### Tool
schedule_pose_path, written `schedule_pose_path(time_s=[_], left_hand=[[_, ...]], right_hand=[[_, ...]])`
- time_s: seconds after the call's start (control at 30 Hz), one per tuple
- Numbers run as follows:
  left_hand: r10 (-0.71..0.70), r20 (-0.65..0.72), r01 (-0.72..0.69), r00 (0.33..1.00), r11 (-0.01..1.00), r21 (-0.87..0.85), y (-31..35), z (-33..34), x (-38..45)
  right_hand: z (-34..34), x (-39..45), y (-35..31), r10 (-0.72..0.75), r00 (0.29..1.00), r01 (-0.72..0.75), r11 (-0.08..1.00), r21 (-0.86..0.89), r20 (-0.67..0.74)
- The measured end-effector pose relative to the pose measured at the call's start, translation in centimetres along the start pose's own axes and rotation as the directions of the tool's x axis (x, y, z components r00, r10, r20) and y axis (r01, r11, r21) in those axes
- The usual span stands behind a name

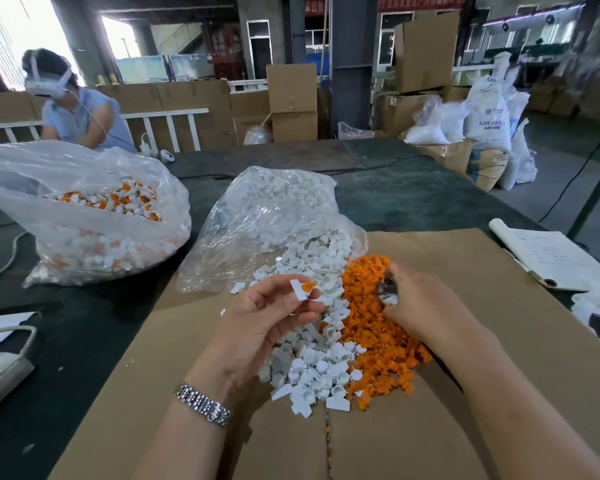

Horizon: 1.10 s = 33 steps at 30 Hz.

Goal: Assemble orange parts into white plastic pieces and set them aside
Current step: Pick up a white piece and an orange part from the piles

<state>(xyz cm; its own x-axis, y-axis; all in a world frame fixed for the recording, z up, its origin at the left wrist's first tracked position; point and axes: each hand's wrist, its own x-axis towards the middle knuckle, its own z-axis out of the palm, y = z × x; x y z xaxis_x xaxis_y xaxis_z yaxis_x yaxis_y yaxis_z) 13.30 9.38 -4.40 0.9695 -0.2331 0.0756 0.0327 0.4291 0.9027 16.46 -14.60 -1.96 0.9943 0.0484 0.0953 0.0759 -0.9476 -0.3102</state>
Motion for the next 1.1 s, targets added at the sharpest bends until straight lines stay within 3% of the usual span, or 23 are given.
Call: schedule_pose_path(time_s=[0.1, 0.17, 0.23, 0.3, 0.4, 0.5, 0.6, 0.73, 1.1], left_hand=[[0.005, 0.023, -0.004, 1.000, 1.000, -0.006, 0.0, -0.3, 0.2], [0.015, 0.025, -0.015, 1.000, 1.000, 0.003, -0.1, -0.5, 0.3], [0.030, 0.016, -0.030, 0.999, 0.999, 0.014, -0.3, -0.6, 0.5], [0.044, 0.015, -0.044, 0.999, 0.999, 0.022, -0.4, -0.7, 0.5], [0.069, 0.009, -0.069, 0.998, 0.997, 0.033, -0.4, -0.8, 0.6], [0.091, -0.021, -0.089, 0.996, 0.993, 0.072, -0.5, -0.7, 0.6], [0.123, -0.039, -0.116, 0.992, 0.983, 0.143, -0.7, -0.5, 0.7], [0.115, -0.082, -0.103, 0.990, 0.985, 0.138, -0.4, -0.4, 0.5], [0.089, -0.043, -0.082, 0.995, 0.985, 0.151, 0.0, -0.2, 0.2]], right_hand=[[-0.1, -0.1, 0.0, -0.018, 1.000, 0.019, 0.996, -0.092, 0.012], [-0.8, 0.0, -0.6, -0.087, 0.992, 0.079, 0.993, -0.085, -0.094], [-1.7, -0.2, -1.9, -0.217, 0.955, 0.244, 0.962, 0.120, -0.204], [-2.2, -0.8, -4.0, -0.346, 0.916, 0.398, 0.851, 0.343, -0.203], [-1.5, -1.5, -5.9, -0.428, 0.873, 0.487, 0.745, 0.456, -0.233], [-0.6, -1.7, -6.4, -0.404, 0.873, 0.487, 0.730, 0.479, -0.272], [-0.1, -1.7, -6.5, -0.321, 0.917, 0.399, 0.715, 0.574, -0.236], [-0.2, -1.8, -6.1, -0.319, 0.945, 0.247, 0.541, 0.804, -0.075], [0.8, -2.2, -5.5, -0.364, 0.881, 0.472, 0.615, 0.631, -0.303]])
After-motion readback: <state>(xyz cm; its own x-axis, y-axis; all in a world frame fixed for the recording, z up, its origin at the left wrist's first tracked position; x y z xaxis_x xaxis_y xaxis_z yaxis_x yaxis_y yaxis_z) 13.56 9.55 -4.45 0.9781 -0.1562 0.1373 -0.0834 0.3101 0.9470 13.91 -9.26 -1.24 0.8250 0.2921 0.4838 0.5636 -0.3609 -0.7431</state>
